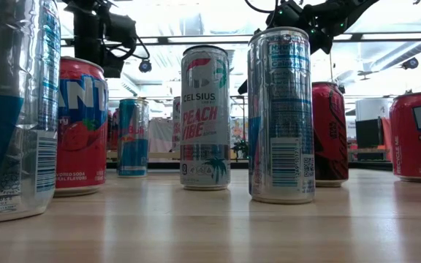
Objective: Place canned beverage on shelf
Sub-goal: Put the red and black soda can on the shelf aligned with the other red and black soda can
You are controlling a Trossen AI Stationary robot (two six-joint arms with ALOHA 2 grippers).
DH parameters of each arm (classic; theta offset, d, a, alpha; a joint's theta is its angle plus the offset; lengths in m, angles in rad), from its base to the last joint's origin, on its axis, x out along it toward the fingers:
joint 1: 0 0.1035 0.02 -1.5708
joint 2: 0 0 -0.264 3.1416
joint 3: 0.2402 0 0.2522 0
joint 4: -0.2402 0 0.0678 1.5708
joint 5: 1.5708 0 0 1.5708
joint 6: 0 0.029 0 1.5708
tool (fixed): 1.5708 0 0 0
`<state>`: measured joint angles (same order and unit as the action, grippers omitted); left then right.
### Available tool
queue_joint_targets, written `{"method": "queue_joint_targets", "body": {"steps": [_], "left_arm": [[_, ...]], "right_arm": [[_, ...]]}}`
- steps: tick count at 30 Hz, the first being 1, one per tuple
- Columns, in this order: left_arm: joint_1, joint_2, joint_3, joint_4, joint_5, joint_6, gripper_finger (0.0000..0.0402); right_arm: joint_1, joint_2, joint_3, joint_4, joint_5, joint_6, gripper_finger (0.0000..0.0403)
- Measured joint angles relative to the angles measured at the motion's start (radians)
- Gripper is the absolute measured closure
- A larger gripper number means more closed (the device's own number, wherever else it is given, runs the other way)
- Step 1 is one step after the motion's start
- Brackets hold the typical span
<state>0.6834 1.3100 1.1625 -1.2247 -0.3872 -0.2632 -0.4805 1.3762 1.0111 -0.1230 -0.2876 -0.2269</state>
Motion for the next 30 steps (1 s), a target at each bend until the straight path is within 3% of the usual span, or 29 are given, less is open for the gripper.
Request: {"method": "queue_joint_targets", "body": {"steps": [20, 26, 30], "left_arm": [[-0.001, -0.006, 0.0, -0.003, -0.019, -0.017, 0.0402], [-0.022, -0.071, 0.0, -0.002, 0.002, -0.017, 0.0402], [-0.066, -0.157, 0.0, 0.027, 0.073, 0.009, 0.0402]], "right_arm": [[0.0, 0.0, 0.0, -0.003, 0.0, 0.0, 0.0394], [0.0, 0.0, 0.0, -0.002, 0.0, 0.012, 0.0394], [0.0, -0.002, 0.012, -0.004, 0.0, 0.076, 0.0394]]}}
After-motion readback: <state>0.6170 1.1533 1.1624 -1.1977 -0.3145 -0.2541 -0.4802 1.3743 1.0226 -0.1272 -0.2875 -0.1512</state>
